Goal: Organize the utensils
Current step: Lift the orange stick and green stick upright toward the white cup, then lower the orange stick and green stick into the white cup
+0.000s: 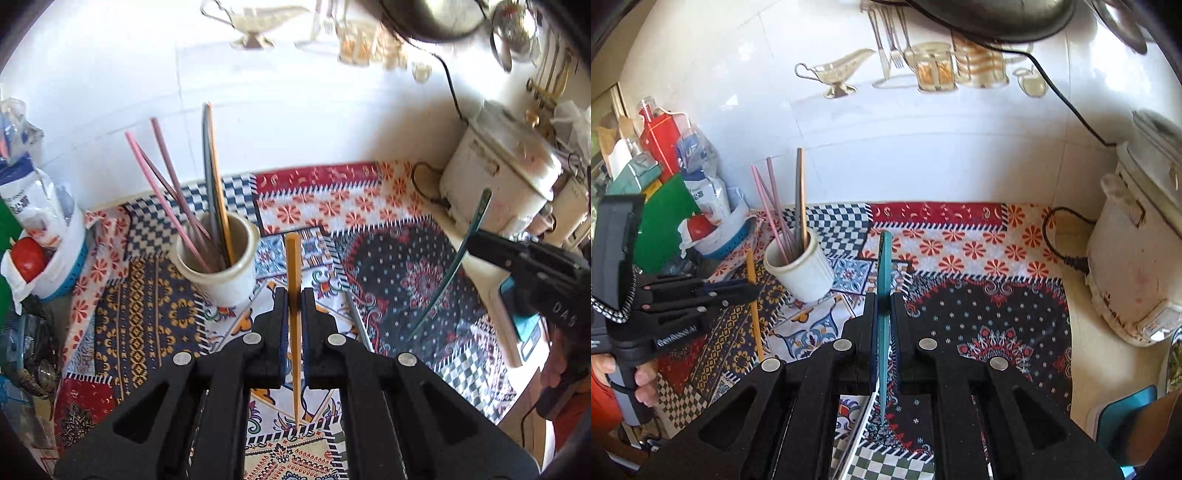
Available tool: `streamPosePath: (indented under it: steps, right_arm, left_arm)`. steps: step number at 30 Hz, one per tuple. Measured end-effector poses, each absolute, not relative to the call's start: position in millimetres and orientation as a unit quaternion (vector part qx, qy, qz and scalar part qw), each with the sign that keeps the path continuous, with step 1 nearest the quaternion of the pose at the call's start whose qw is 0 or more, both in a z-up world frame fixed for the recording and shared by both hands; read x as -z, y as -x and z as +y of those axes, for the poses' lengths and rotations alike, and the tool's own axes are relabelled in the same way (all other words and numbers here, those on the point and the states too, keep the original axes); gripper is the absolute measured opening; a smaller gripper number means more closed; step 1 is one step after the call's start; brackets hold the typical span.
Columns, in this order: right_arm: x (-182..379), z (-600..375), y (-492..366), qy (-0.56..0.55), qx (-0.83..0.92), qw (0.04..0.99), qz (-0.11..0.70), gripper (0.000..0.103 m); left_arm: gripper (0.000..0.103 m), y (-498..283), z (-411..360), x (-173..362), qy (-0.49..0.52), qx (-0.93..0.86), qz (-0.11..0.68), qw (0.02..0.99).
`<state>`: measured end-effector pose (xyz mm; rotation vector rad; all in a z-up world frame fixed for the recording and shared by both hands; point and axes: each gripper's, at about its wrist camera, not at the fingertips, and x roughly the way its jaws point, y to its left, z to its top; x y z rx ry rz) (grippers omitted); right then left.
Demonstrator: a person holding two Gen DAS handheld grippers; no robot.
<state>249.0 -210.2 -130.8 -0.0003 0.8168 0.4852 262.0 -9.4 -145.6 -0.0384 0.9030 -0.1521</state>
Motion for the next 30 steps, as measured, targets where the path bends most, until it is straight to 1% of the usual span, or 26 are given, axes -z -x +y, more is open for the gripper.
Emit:
streamPosePath:
  steps: [10, 11, 12, 18, 21, 25, 27, 29, 30]
  right_arm:
    - [106.4, -186.3, -247.9, 0.021, -0.257, 0.896, 0.361, 0.005]
    - [102.9, -183.9, -248.6, 0.022, -0.259, 0.897, 0.357, 0.002]
    - [100.0, -181.6, -249.6, 0.023, -0.262, 0.897, 0.354, 0.001]
    - [79.6, -165.5, -254.3, 0.036, -0.279, 0.902, 0.328, 0.001]
    - [82.3, -158.3, -258.1, 0.044, -0.289, 0.896, 0.334, 0.001]
    - [100.4, -157.2, -266.5, 0.033, -0.299, 0.88, 0.367, 0.002]
    - [114.5, -156.0, -272.5, 0.043, -0.293, 0.874, 0.385, 0.004]
    - [130.3, -155.1, -281.3, 0.051, -0.29, 0.863, 0.41, 0.011]
    - [139.1, -154.7, -286.3, 0.057, -0.284, 0.859, 0.423, 0.017]
  left_arm:
    - [0.004, -254.8, 15.9, 104.0, 0.033, 0.048, 0.378, 0.924]
    - [0.004, -254.7, 18.2, 100.8, 0.034, 0.045, 0.373, 0.926]
    - [0.004, -254.7, 20.4, 97.1, 0.036, 0.044, 0.368, 0.928]
    - [0.004, -253.6, 32.8, 77.1, 0.044, 0.032, 0.339, 0.939]
    - [0.004, -251.5, 40.9, 72.1, 0.051, 0.025, 0.331, 0.942]
    - [0.004, -248.4, 51.7, 72.1, 0.053, 0.01, 0.327, 0.943]
    - [0.004, -248.0, 59.3, 74.7, 0.058, 0.003, 0.329, 0.942]
    - [0.004, -248.5, 67.4, 78.0, 0.063, -0.008, 0.332, 0.941]
    - [0.004, -248.6, 71.1, 79.8, 0.065, -0.013, 0.332, 0.941]
